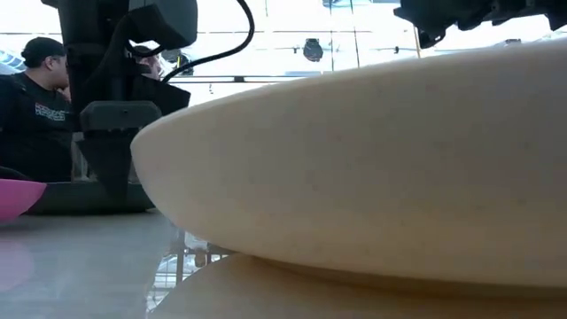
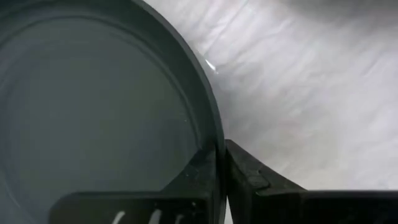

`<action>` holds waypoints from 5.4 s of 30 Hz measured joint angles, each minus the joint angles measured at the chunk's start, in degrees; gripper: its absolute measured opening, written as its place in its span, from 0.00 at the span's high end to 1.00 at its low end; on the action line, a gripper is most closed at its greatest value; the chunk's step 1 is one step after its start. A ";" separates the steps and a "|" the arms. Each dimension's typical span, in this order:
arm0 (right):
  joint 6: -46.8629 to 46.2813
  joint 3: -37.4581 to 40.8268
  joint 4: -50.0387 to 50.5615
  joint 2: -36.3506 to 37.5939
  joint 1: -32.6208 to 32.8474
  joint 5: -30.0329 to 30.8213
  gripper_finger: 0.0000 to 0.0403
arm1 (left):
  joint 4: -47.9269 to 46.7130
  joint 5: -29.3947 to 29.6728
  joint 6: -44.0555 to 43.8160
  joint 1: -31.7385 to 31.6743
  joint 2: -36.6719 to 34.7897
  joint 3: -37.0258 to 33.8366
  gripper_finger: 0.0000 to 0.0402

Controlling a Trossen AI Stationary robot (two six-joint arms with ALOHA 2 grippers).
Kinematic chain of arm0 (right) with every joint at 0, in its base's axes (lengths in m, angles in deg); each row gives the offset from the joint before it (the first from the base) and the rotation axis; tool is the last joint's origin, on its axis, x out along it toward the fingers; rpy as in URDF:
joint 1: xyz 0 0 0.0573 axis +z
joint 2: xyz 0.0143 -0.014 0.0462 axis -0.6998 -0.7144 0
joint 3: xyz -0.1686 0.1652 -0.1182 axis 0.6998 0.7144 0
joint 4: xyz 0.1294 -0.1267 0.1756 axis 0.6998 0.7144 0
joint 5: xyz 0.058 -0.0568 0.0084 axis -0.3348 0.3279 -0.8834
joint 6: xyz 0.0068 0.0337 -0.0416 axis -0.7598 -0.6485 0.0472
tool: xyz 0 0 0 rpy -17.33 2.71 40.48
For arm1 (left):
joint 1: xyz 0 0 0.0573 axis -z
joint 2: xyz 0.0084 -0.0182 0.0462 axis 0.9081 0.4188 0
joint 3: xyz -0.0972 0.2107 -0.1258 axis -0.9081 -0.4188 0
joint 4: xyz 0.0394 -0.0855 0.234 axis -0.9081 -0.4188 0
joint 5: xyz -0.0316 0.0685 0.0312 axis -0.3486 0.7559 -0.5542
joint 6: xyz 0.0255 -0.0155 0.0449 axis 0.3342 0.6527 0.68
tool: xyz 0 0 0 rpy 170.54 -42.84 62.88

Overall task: Place and stack plates onto a shelf
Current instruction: Stack the left black plate on top of the purple plate on the shelf, then put the purple plate on the shelf

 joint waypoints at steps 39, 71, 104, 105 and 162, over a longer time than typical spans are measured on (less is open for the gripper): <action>2.84 0.03 -6.25 5.97 3.85 -1.69 0.75 | 16.53 2.19 88.10 -25.62 -7.22 30.25 0.98; 4.10 0.03 -5.04 5.89 3.85 -1.58 0.75 | 35.74 -9.07 95.43 -35.71 4.03 30.22 0.87; -0.42 0.03 4.08 5.91 3.82 1.35 0.75 | 21.94 0.89 68.76 -22.69 -19.43 28.27 0.63; -0.44 0.03 4.48 5.92 3.82 2.92 0.75 | 21.97 2.39 68.02 -21.24 -21.26 26.57 0.65; -33.65 -5.25 36.25 -26.59 13.16 -20.03 0.55 | 75.42 14.71 52.13 -2.34 -46.26 -33.42 0.71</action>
